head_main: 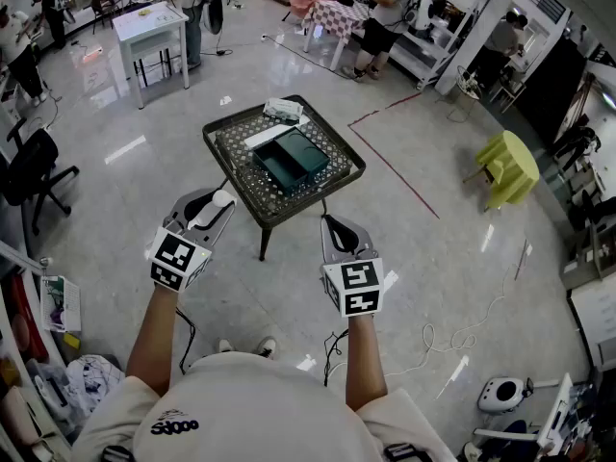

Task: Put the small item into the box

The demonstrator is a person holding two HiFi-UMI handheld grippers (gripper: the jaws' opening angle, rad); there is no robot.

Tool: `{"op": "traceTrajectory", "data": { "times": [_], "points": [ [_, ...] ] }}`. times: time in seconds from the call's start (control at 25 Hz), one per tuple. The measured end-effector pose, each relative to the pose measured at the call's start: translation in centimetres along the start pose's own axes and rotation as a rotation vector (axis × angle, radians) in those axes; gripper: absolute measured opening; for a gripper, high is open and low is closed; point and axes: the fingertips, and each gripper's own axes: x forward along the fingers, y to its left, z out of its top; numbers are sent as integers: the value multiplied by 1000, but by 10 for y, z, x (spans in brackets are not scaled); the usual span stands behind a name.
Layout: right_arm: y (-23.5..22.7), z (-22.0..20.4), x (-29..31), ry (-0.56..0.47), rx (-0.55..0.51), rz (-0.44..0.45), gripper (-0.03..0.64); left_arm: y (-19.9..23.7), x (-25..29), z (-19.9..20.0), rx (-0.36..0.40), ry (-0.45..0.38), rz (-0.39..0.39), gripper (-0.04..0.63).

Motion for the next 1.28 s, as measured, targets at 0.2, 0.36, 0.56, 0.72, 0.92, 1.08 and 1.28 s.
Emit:
{"op": "traceTrajectory", "data": {
  "times": [0.2,0.36,0.56,0.72,0.92,1.08,1.28],
  "points": [
    [-5,-3,6,4,3,0,11,-1,8,0,4,0,-9,133],
    [-9,-5,9,-10,8,32,11,-2,16,-2,-4,9,1,133],
    [-23,-10,12,-18,-2,49,11,-8,29,2,-5,12,15,133],
    [-34,-16,12,-18,8,63,11,-15,37,4,-2,13,31,133],
    [-55,-24,23,-5,9,61,11,-16,55,5,-5,12,37,133],
    [-65,-29,41,6,17,60,11,-7,73,-1,-11,16,32,133],
    [-76,-33,78,18,24,54,11,19,104,-12,-19,13,20,133]
  ]
}}
